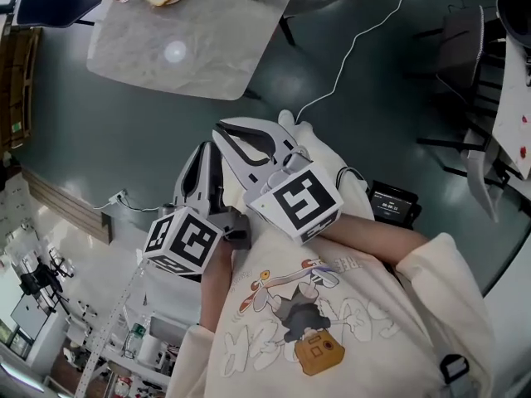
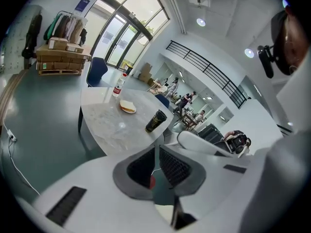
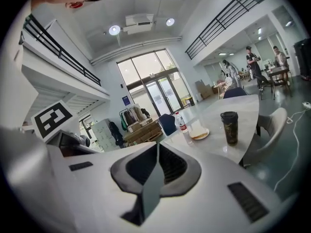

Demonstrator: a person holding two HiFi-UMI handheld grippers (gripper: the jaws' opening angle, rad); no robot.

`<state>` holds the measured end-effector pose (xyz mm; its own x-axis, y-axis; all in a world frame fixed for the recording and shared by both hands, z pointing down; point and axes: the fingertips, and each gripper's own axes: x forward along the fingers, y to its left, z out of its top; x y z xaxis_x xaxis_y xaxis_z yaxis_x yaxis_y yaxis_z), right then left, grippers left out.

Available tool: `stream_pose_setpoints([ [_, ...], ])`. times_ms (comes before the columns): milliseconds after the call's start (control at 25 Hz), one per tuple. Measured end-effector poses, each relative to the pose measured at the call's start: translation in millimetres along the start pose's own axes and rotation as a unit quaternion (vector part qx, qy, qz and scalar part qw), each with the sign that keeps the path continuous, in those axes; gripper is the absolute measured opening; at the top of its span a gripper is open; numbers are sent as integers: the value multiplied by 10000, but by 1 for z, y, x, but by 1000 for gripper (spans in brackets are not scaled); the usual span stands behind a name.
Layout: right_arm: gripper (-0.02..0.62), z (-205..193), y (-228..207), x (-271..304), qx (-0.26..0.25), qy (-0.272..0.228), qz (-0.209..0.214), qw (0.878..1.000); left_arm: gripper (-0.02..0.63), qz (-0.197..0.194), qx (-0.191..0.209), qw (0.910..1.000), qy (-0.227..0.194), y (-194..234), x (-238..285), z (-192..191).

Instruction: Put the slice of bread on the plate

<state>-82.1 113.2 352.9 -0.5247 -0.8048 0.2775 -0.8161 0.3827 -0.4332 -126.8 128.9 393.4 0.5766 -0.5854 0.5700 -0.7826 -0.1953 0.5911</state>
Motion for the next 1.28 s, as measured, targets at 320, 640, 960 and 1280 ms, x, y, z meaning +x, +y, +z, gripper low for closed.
stream_pose_setpoints([
  [320,18,-3,-12,-13,-5,-112,-1,9999,41,-79,78,9999,56,-15,10,-13],
  [640,18,6,-12,-19,-145,-177,40,9997,41,-157,124,9998,-13,-26,10,-11],
  [960,18,1,-22,-21,-133,-208,-2,9997,40,-89,79,9999,-101,-26,13,-18],
  [1280,18,-5,-12,-24,-57,-181,64,9998,41,-36,81,9999,-144,-25,1,-18],
])
